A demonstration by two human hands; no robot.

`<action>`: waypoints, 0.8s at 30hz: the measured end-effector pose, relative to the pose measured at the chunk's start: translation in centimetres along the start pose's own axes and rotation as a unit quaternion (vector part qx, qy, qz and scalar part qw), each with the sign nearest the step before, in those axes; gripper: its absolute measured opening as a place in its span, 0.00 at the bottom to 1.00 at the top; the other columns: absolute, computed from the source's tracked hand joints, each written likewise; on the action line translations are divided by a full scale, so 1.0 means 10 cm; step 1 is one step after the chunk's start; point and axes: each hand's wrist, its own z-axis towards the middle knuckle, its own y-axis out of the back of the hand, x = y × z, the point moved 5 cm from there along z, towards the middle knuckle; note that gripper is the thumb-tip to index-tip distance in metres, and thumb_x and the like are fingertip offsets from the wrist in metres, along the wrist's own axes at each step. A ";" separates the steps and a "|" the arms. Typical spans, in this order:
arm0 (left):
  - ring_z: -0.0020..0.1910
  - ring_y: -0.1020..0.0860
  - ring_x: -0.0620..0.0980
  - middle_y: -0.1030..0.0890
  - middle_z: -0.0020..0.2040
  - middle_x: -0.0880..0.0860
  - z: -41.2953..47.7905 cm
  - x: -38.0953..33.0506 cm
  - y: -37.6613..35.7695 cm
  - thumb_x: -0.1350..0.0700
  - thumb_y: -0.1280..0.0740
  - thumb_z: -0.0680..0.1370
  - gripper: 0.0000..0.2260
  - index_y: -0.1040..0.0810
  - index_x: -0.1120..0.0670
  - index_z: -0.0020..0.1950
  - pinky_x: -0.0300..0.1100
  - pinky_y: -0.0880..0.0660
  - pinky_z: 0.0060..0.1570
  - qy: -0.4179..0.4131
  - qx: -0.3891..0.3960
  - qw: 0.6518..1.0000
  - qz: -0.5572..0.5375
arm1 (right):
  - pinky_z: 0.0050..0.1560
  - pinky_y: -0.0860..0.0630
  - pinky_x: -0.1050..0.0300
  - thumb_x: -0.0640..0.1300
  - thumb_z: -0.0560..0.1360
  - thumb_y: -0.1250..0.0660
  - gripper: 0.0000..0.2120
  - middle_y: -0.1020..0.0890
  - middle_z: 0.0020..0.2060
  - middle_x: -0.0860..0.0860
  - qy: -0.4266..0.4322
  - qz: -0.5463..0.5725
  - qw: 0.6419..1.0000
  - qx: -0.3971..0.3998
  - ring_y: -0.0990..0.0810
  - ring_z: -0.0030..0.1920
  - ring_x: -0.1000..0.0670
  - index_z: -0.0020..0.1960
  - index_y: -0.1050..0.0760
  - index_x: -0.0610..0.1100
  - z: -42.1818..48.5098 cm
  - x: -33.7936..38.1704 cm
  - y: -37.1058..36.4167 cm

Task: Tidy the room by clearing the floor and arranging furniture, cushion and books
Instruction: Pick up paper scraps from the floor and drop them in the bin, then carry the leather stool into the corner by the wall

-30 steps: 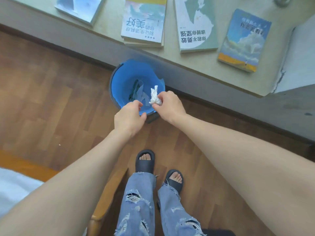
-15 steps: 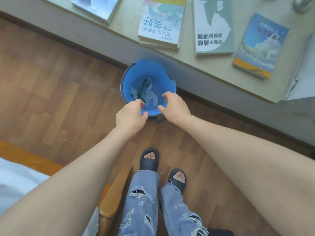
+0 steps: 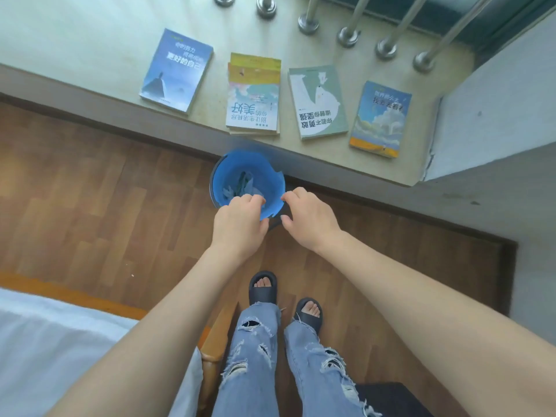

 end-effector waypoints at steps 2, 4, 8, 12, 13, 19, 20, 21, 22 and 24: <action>0.52 0.23 0.53 0.20 0.54 0.50 -0.09 -0.14 0.22 0.51 0.35 0.77 0.15 0.25 0.54 0.62 0.48 0.24 0.45 -0.013 -0.003 1.000 0.003 | 0.47 0.25 0.51 0.48 0.79 0.38 0.18 0.26 0.61 0.48 -0.006 0.003 1.000 -0.005 0.26 0.59 0.46 0.67 0.31 0.45 -0.20 -0.01 0.25; 0.52 0.23 0.53 0.20 0.54 0.51 -0.17 -0.25 0.43 0.52 0.34 0.77 0.14 0.25 0.54 0.61 0.47 0.25 0.45 -0.022 -0.011 1.000 -0.002 | 0.51 0.24 0.50 0.48 0.79 0.38 0.19 0.27 0.63 0.49 -0.026 0.019 0.999 -0.021 0.27 0.61 0.46 0.69 0.32 0.46 -0.40 -0.05 0.51; 0.50 0.24 0.53 0.21 0.52 0.51 -0.27 -0.57 0.94 0.52 0.35 0.77 0.13 0.24 0.54 0.60 0.47 0.27 0.44 -0.065 -0.022 0.998 0.010 | 0.54 0.25 0.51 0.48 0.79 0.37 0.20 0.27 0.64 0.50 -0.067 0.038 0.995 -0.069 0.28 0.64 0.47 0.70 0.32 0.46 -0.84 -0.18 1.10; 0.56 0.24 0.55 0.20 0.57 0.52 -0.39 -0.97 1.39 0.53 0.35 0.77 0.15 0.24 0.55 0.63 0.47 0.30 0.51 -0.127 -0.034 0.991 0.004 | 0.54 0.26 0.52 0.48 0.79 0.37 0.19 0.26 0.63 0.51 -0.110 0.054 0.986 -0.116 0.28 0.64 0.48 0.69 0.30 0.46 -1.30 -0.30 1.58; 0.57 0.24 0.55 0.21 0.58 0.52 -0.42 -1.07 1.46 0.53 0.34 0.77 0.16 0.24 0.55 0.63 0.48 0.30 0.53 -0.145 -0.037 0.989 0.004 | 0.54 0.25 0.52 0.48 0.79 0.37 0.19 0.26 0.63 0.51 -0.121 0.058 0.983 -0.125 0.28 0.64 0.49 0.69 0.30 0.46 -1.40 -0.32 1.66; 0.55 0.23 0.55 0.20 0.55 0.51 -0.61 -1.62 1.77 0.53 0.31 0.75 0.15 0.23 0.54 0.60 0.49 0.27 0.52 -0.235 -0.050 0.970 0.034 | 0.54 0.24 0.52 0.50 0.79 0.37 0.20 0.27 0.64 0.52 -0.176 0.075 0.966 -0.172 0.28 0.64 0.49 0.70 0.31 0.47 -1.99 -0.38 2.02; 0.55 0.22 0.55 0.19 0.55 0.51 -0.62 -1.74 1.81 0.53 0.31 0.75 0.14 0.23 0.54 0.59 0.49 0.27 0.51 -0.252 -0.052 0.966 0.039 | 0.53 0.24 0.52 0.50 0.79 0.37 0.20 0.27 0.64 0.52 -0.189 0.079 0.961 -0.183 0.28 0.64 0.49 0.70 0.31 0.47 -2.11 -0.43 2.08; 0.54 0.22 0.55 0.19 0.54 0.52 -0.63 -1.84 1.84 0.53 0.31 0.75 0.14 0.22 0.54 0.59 0.49 0.27 0.51 -0.264 -0.053 0.962 0.042 | 0.54 0.24 0.52 0.50 0.79 0.37 0.20 0.27 0.64 0.52 -0.200 0.082 0.958 -0.191 0.28 0.64 0.49 0.70 0.31 0.47 -2.21 -0.47 2.11; 0.54 0.22 0.55 0.20 0.54 0.52 -0.64 -1.96 1.86 0.52 0.31 0.75 0.14 0.23 0.54 0.59 0.49 0.28 0.51 -0.276 -0.051 0.959 0.046 | 0.54 0.24 0.52 0.50 0.79 0.38 0.20 0.27 0.64 0.52 -0.212 0.084 0.953 -0.198 0.29 0.64 0.49 0.70 0.31 0.47 -2.32 -0.52 2.15; 0.56 0.23 0.55 0.20 0.56 0.51 -0.66 -2.16 1.89 0.52 0.32 0.76 0.14 0.23 0.54 0.60 0.48 0.29 0.52 -0.298 -0.043 0.952 0.051 | 0.55 0.25 0.52 0.50 0.79 0.38 0.20 0.28 0.64 0.52 -0.229 0.088 0.948 -0.204 0.30 0.65 0.49 0.70 0.32 0.47 -2.49 -0.58 2.18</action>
